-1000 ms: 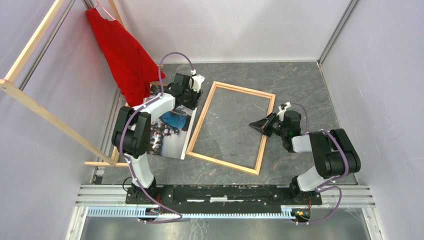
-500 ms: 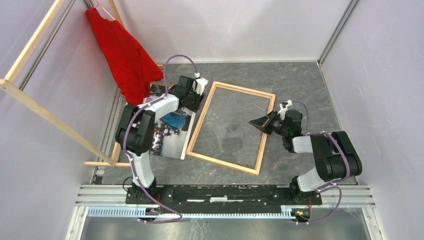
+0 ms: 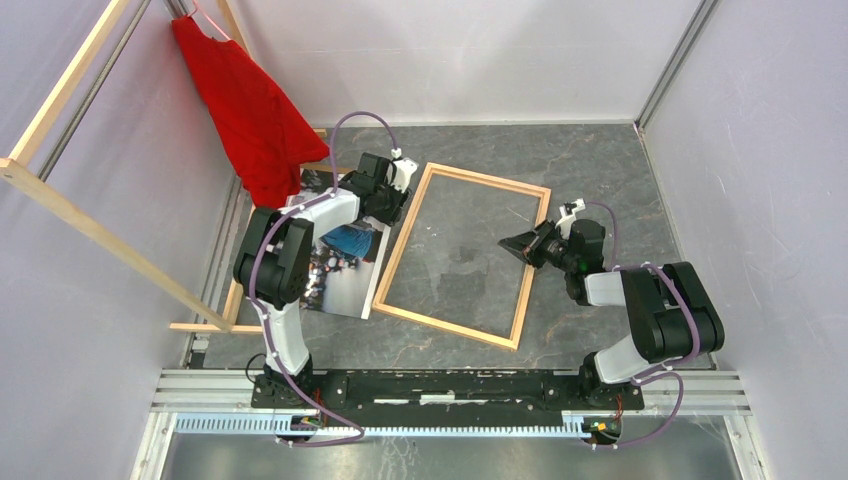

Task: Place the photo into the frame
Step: Place the photo frame item in the photo frame.

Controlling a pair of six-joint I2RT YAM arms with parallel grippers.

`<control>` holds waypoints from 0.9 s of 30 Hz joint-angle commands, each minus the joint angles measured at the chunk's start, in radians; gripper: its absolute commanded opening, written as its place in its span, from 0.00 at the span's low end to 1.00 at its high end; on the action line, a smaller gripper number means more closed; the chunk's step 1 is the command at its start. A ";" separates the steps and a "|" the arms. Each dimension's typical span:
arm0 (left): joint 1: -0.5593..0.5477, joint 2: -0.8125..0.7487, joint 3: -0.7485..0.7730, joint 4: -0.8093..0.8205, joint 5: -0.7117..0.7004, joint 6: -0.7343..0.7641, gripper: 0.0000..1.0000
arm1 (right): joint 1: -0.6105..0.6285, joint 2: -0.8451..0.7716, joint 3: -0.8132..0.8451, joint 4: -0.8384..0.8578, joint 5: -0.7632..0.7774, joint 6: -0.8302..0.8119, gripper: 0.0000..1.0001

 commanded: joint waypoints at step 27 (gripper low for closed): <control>-0.012 0.041 -0.002 0.031 0.006 0.054 0.50 | 0.001 -0.004 0.005 0.296 -0.042 0.025 0.00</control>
